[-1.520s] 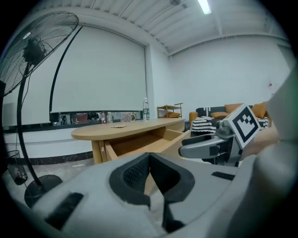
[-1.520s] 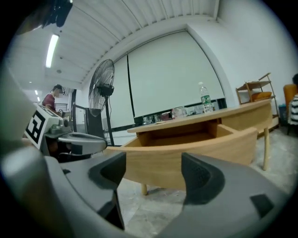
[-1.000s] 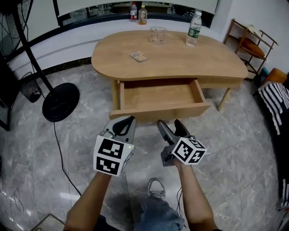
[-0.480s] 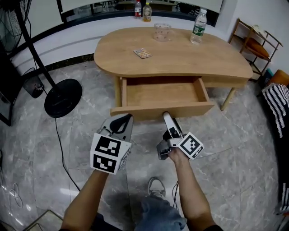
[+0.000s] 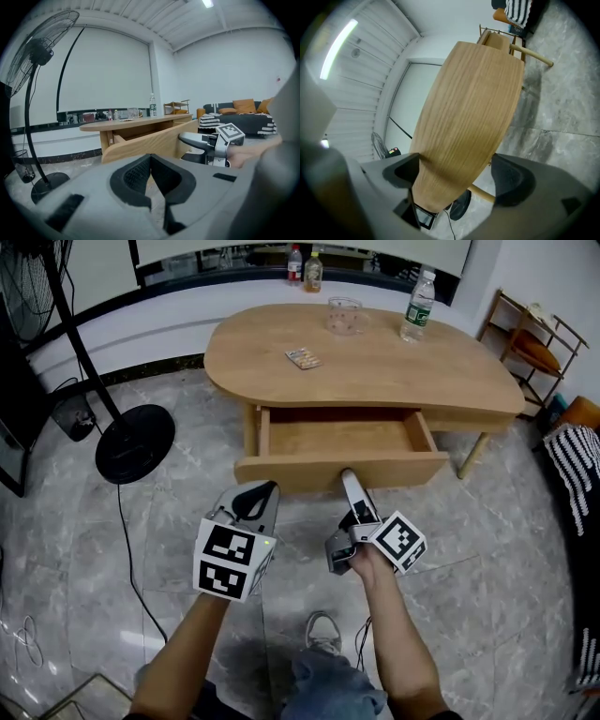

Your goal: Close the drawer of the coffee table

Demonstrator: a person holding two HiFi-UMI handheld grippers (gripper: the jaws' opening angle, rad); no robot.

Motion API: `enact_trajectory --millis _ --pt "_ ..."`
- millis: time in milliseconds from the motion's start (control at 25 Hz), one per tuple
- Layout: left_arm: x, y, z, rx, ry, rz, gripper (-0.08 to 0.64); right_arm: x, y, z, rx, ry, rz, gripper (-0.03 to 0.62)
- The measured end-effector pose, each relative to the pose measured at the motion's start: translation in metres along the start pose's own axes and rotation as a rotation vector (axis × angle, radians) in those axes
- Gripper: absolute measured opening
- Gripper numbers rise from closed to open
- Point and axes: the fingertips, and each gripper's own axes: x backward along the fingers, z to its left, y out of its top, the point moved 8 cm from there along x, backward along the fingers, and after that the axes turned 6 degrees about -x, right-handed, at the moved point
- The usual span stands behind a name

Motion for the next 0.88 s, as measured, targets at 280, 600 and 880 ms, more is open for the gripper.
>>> enact_trajectory --millis 280,600,880 --pt "0.0 0.008 0.001 -0.01 0.0 -0.022 0.005 -0.001 0.002 0.0 -0.001 -0.021 0.002 0.477" --pt "-0.004 0.011 0.006 -0.004 0.007 -0.029 0.005 -0.011 0.007 -0.003 -0.009 -0.061 0.013 0.483" --pt "-0.014 0.009 0.018 0.022 0.032 -0.025 0.005 -0.034 0.012 -0.007 -0.015 -0.056 0.009 0.471"
